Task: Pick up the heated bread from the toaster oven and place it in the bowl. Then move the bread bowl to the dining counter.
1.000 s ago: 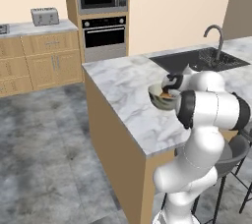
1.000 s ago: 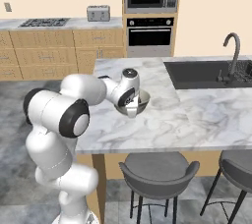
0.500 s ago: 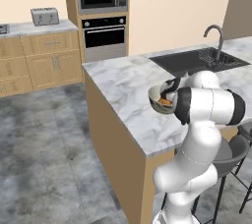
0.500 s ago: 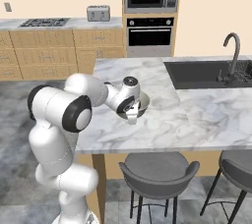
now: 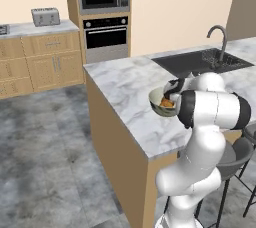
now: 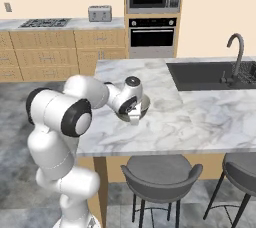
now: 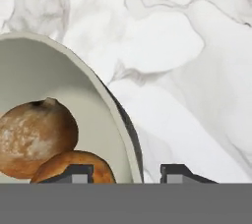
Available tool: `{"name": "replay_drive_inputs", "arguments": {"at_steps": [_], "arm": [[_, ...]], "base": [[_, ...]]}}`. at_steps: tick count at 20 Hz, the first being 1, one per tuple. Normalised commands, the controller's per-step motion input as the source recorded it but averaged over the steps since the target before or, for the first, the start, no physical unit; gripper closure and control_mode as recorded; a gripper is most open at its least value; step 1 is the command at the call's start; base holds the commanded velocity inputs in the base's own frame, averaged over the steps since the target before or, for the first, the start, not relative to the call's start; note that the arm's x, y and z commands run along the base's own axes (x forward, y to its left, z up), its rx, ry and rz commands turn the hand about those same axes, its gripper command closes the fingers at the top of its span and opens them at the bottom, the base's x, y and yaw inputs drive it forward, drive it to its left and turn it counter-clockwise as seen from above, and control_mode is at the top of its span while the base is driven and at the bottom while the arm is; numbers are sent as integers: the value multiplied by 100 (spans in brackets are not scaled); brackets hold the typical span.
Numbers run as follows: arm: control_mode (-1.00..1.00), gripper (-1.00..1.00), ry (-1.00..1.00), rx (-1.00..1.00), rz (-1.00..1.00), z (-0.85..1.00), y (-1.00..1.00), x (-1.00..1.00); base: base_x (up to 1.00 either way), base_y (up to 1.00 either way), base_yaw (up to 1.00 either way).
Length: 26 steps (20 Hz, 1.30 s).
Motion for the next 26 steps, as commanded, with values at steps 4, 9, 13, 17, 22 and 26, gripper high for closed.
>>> {"name": "replay_drive_inputs", "arguments": {"at_steps": [4,9,13,17,22,26], "arm": [[-100,-100,-19,0,0,87,0,-43],[-100,-100,-31,-1,0,70,13,-95],[-100,-100,-35,-11,5,70,51,-100],[-100,-100,-32,-24,8,85,89,-100],[-100,-100,-32,-29,9,100,98,-100],[-100,-100,-41,-35,11,97,100,-100]], "base": [[0,0,0],[0,0,0],[0,0,0],[0,0,0],[0,0,0],[0,0,0]]}}
